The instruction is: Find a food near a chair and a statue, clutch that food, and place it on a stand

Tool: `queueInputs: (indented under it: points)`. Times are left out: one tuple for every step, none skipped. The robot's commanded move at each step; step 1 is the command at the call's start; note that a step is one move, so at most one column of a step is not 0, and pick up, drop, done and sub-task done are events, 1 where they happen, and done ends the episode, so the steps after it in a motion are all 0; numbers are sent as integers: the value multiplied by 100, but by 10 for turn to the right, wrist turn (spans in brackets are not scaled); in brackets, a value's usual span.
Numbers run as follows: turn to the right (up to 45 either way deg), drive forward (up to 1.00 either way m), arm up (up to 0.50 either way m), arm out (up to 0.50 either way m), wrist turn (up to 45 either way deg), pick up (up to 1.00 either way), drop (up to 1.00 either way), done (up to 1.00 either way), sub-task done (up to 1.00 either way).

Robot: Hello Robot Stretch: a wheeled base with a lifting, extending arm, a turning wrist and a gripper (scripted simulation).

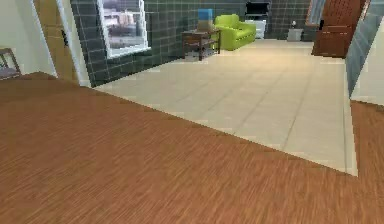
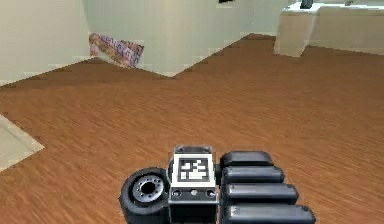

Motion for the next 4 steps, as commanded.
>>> queueInputs:
  points:
    - [-420, 0, 0, 0, 0, 0, 0, 0, 0]
    - [0, 95, 0, 0, 0, 0, 0, 0, 0]
    - [-450, 0, 0, 0, 0, 0, 0, 0, 0]
    - [-30, 0, 0, 0, 0, 0, 0, 0, 0]
